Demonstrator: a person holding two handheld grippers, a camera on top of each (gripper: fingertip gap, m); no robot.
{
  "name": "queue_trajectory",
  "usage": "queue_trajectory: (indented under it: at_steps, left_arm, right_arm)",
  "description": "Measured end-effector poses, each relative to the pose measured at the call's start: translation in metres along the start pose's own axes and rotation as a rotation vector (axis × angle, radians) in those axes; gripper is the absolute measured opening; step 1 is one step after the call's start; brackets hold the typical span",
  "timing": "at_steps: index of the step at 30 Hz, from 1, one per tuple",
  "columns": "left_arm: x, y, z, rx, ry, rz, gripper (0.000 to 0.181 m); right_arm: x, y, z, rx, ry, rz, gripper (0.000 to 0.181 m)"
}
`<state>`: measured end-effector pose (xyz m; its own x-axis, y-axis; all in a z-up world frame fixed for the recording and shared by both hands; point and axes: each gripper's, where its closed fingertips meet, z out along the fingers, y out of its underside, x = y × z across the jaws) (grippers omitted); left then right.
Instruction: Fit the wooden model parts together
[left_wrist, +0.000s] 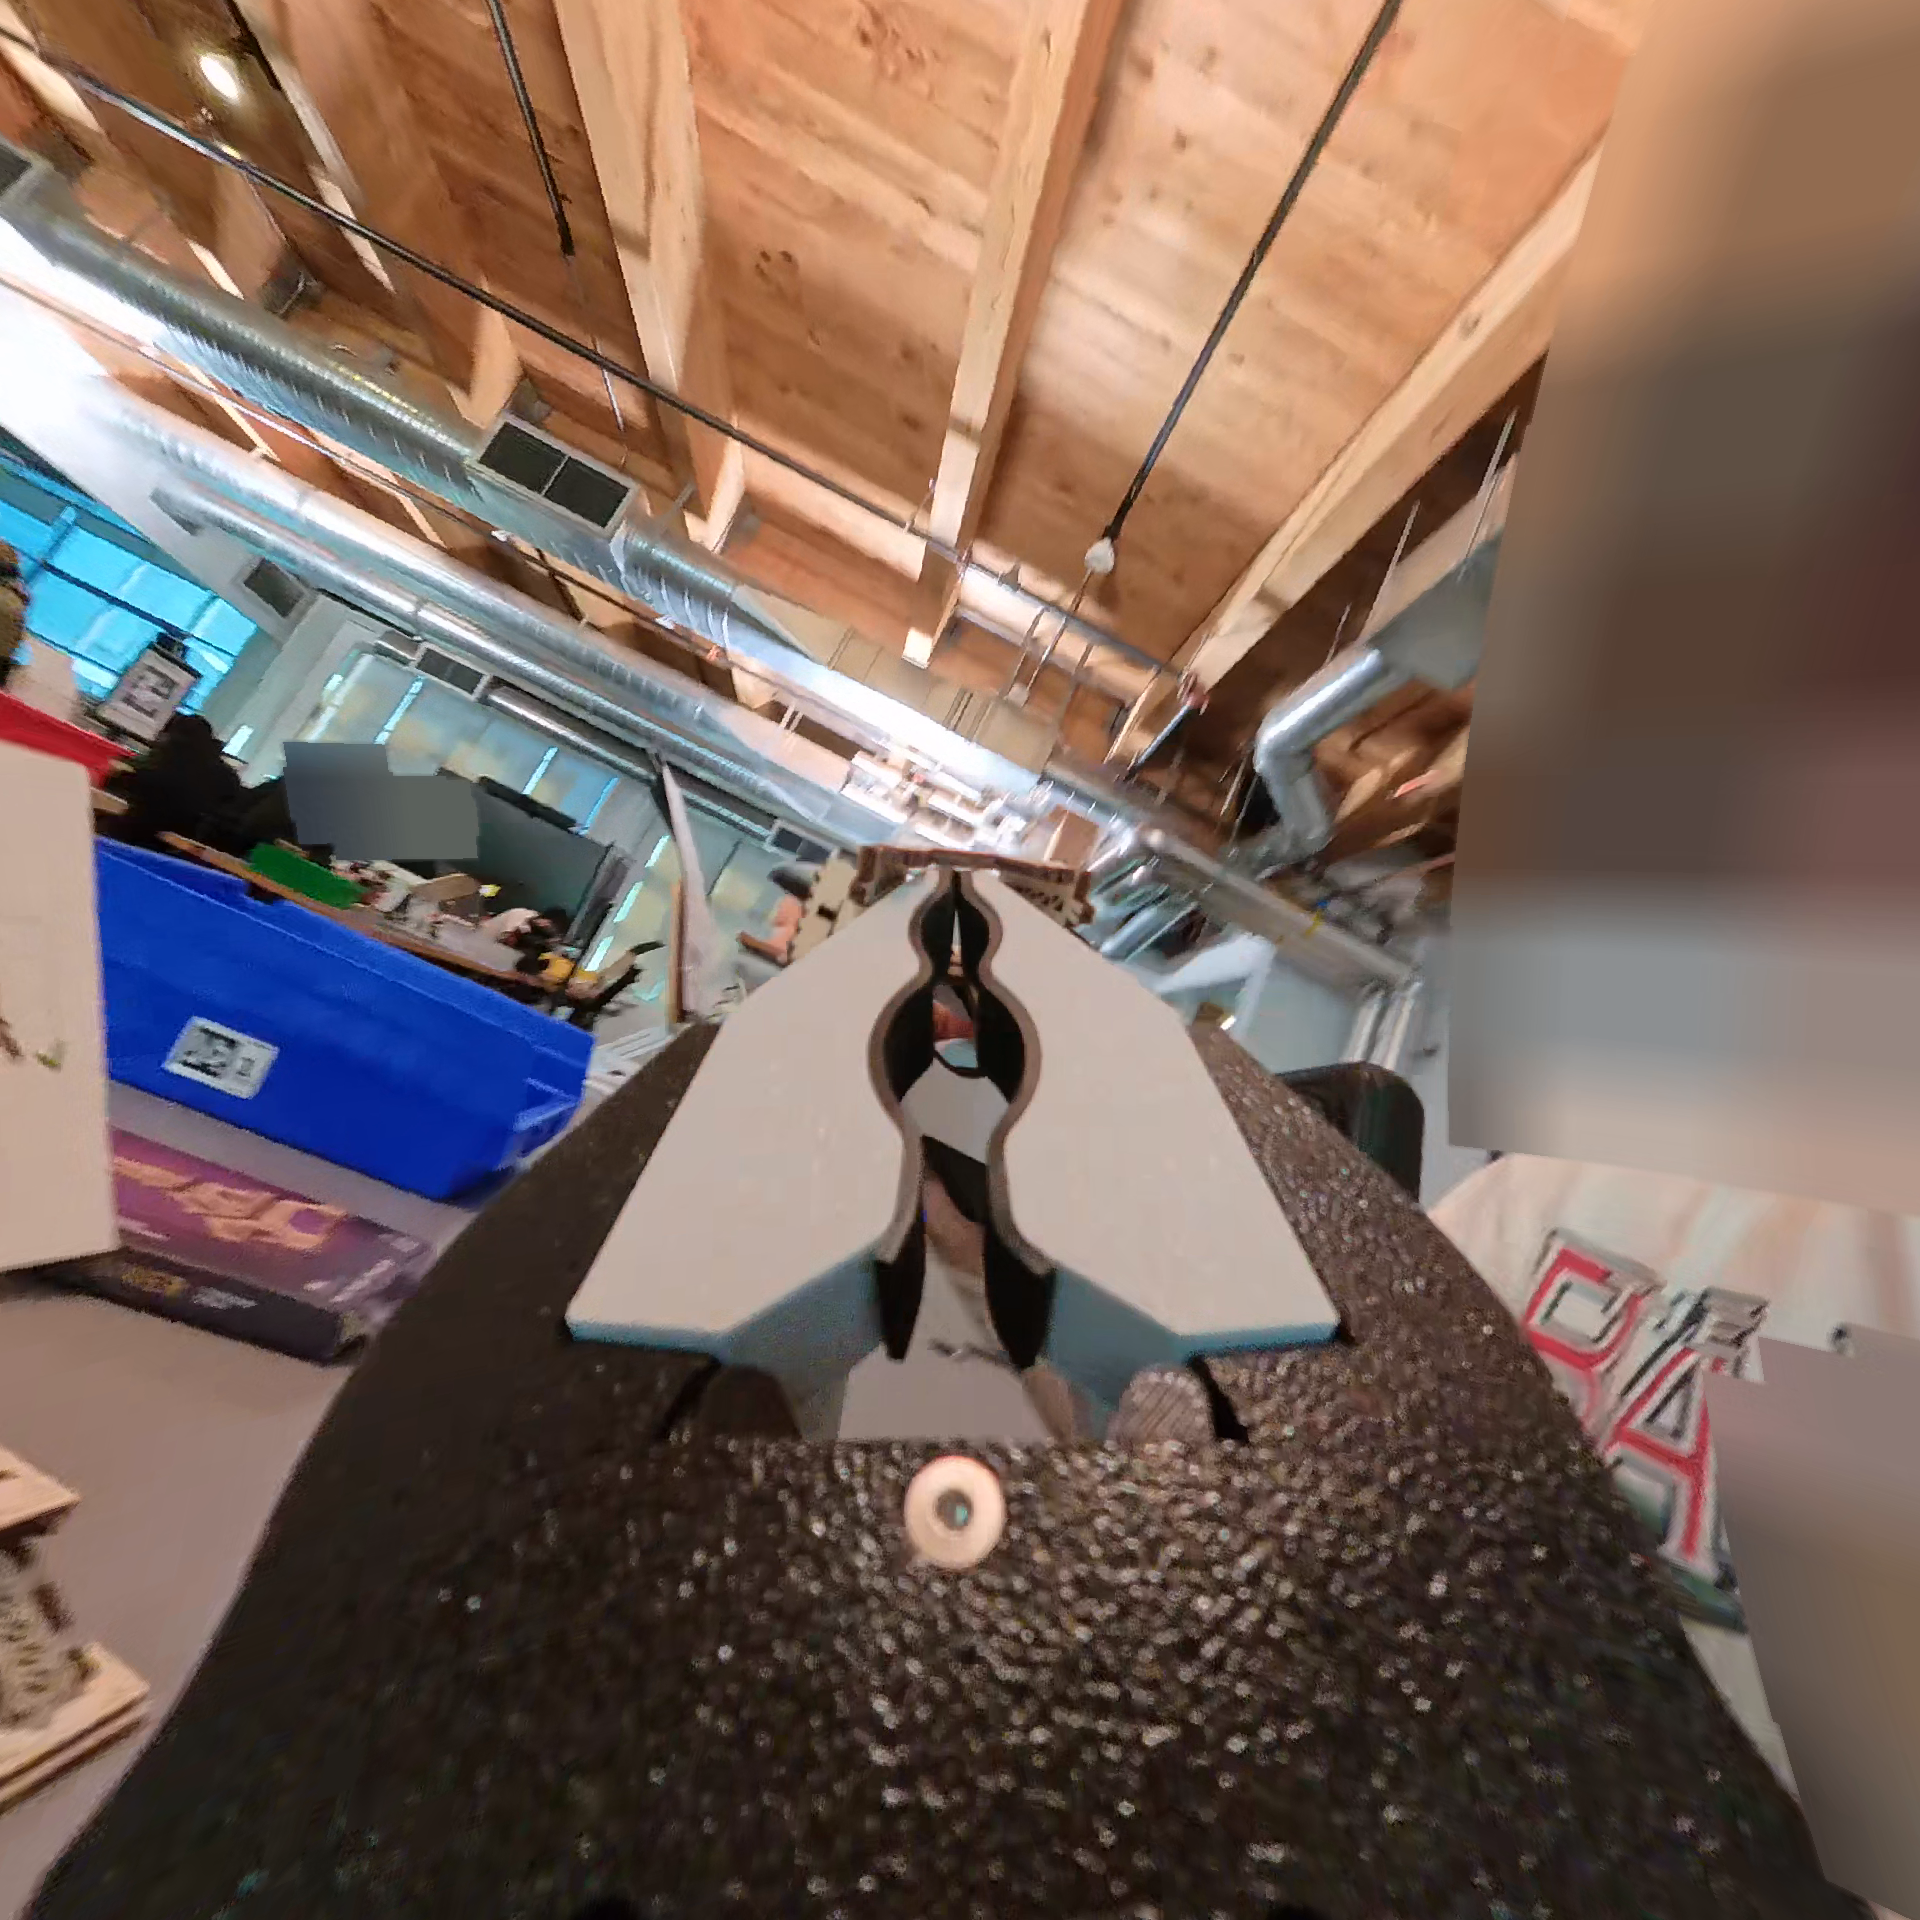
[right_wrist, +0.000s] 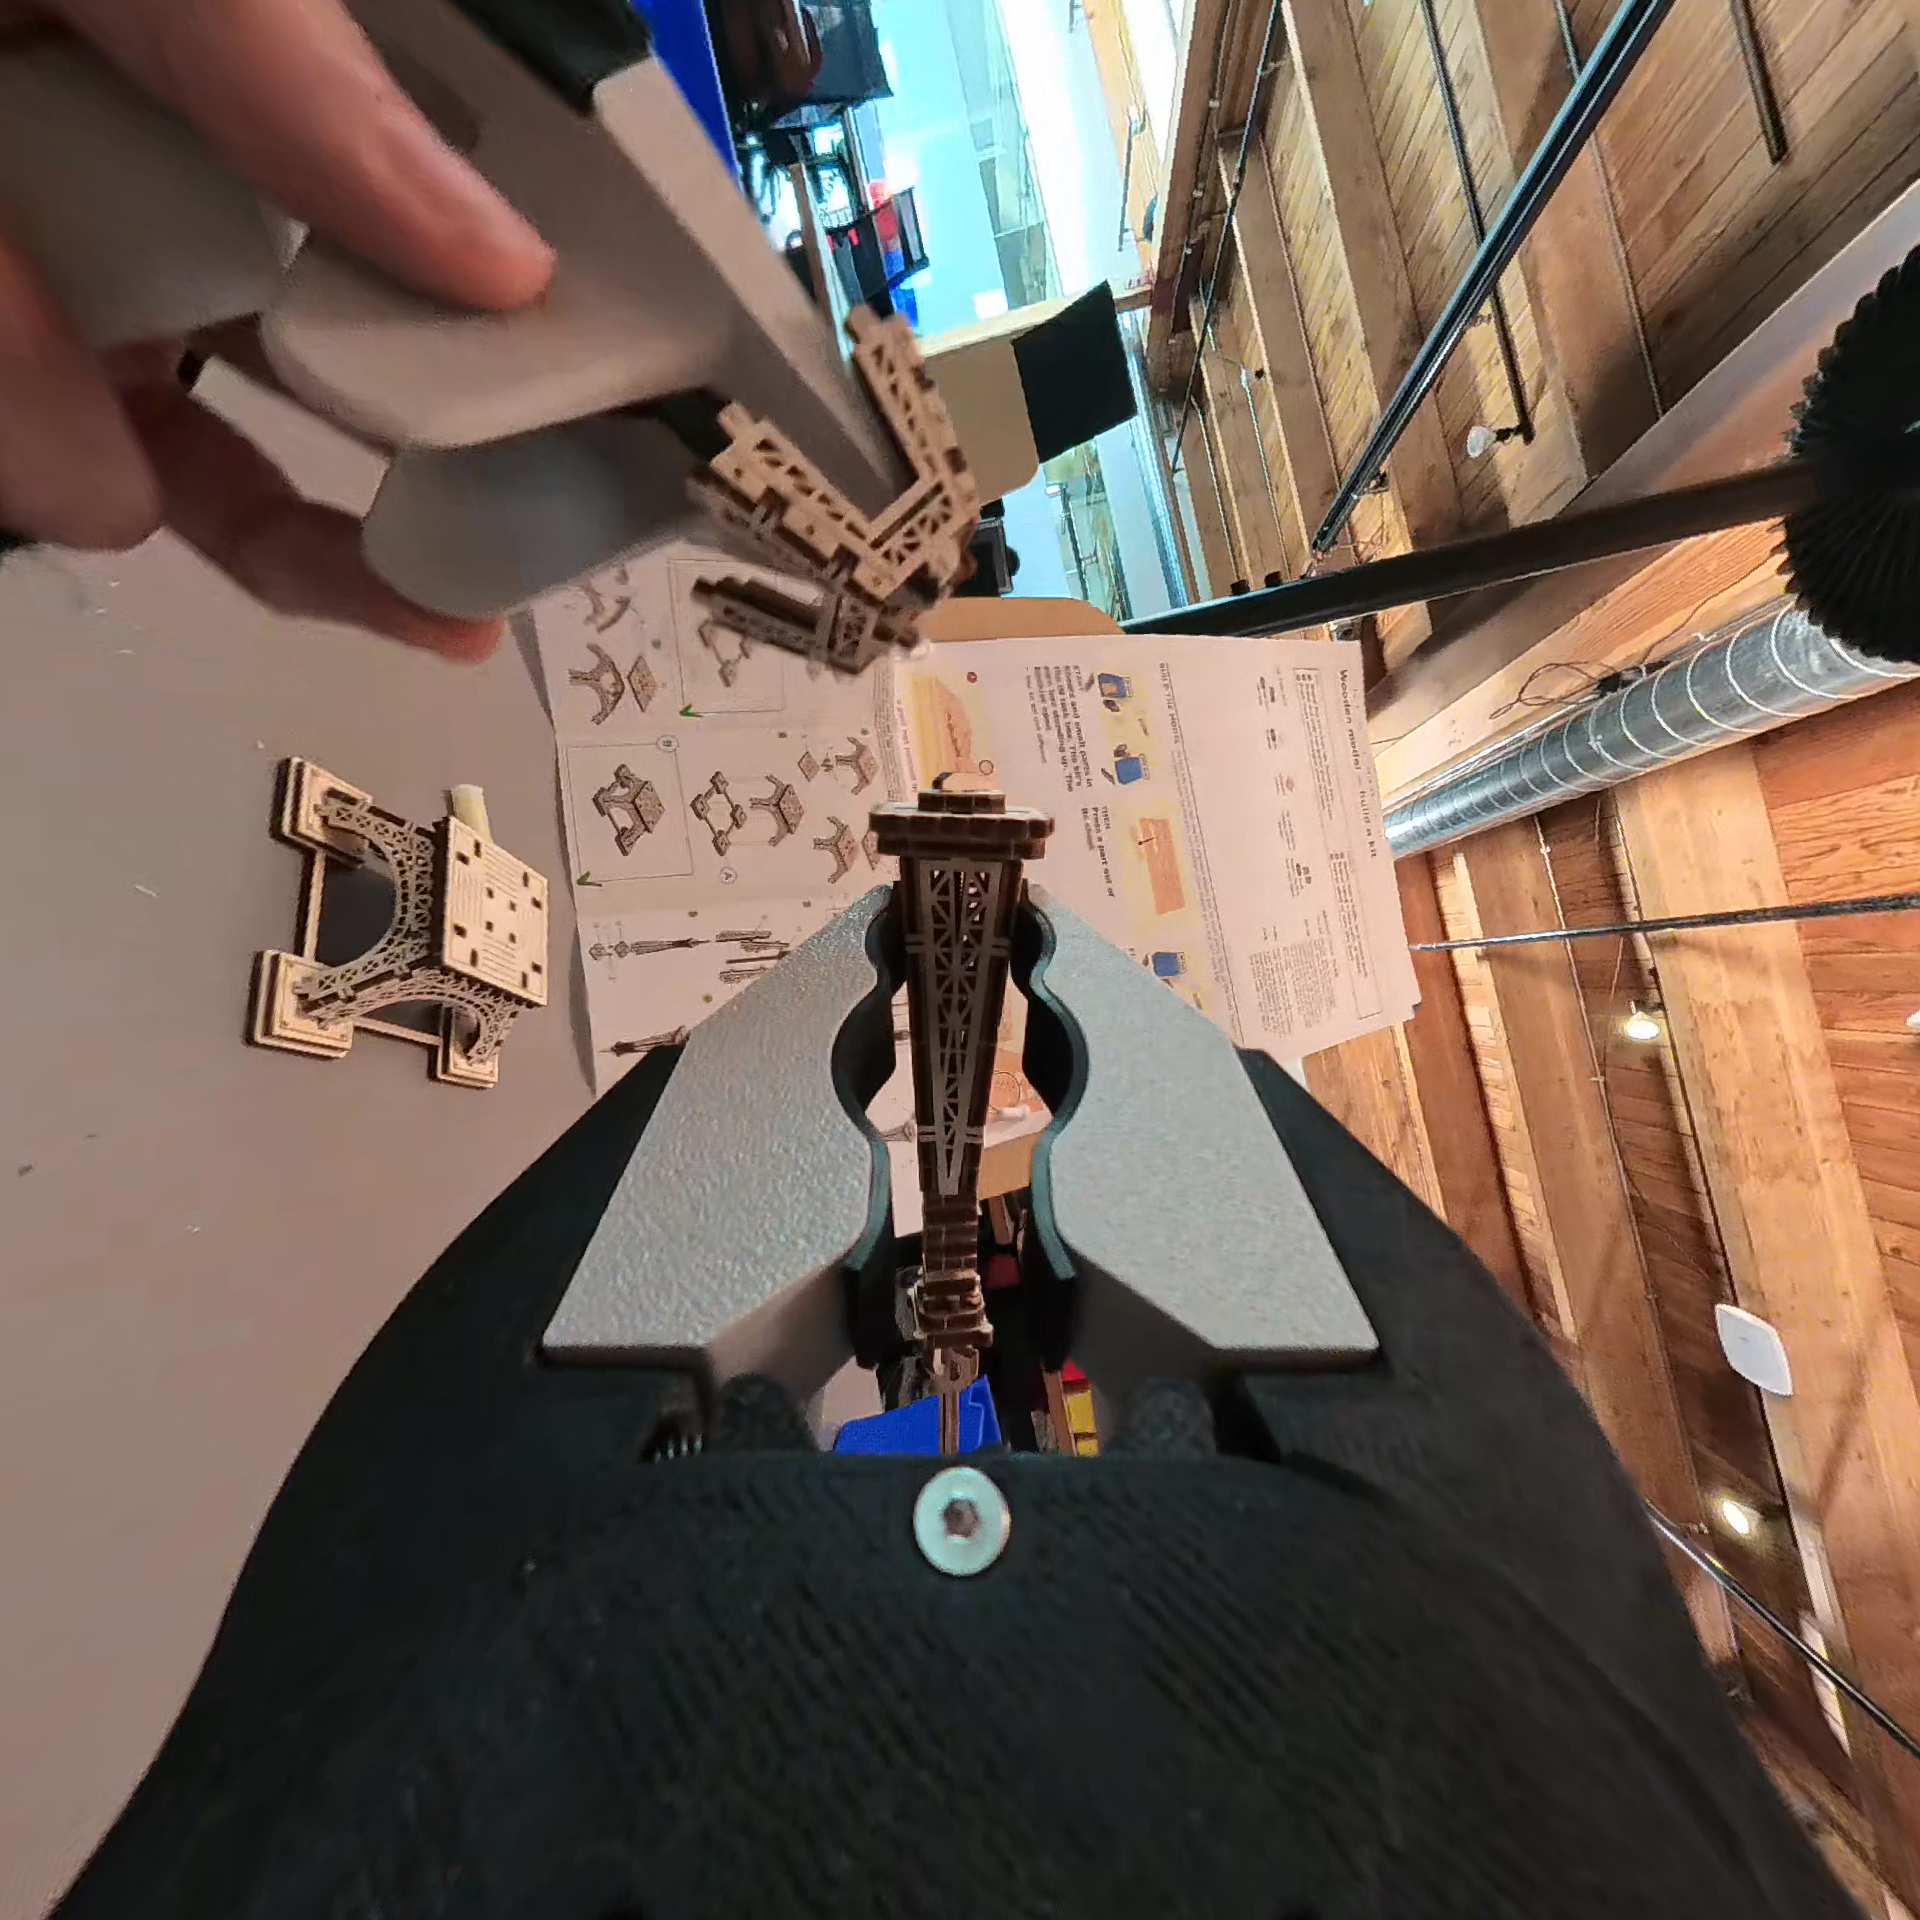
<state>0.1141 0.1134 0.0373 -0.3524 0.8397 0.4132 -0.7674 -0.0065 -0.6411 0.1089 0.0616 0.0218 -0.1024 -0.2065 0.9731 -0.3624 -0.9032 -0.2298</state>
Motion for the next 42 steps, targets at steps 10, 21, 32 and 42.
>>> queue_trajectory:
  at_steps: [10, 21, 32, 42]
  left_arm:
    - [-0.019, 0.045, -0.009, -0.428, -0.167, 0.386, 0.000]
    - [-0.048, 0.080, -0.022, -0.839, -0.379, 0.506, 0.000]
    - [-0.051, 0.082, -0.015, -0.995, -0.589, 0.403, 0.000]
    - [-0.050, 0.080, -0.013, -1.235, -0.687, 0.507, 0.006]
  right_arm:
    - [-0.039, 0.004, -0.007, 0.024, -0.010, -0.041, 0.017]
    - [-0.082, 0.020, -0.014, 0.045, -0.081, 0.105, 0.017]
    - [-0.080, 0.026, -0.019, 0.017, -0.053, 0.272, 0.017]
    - [-0.083, 0.026, -0.019, 0.072, -0.103, 0.651, 0.017]
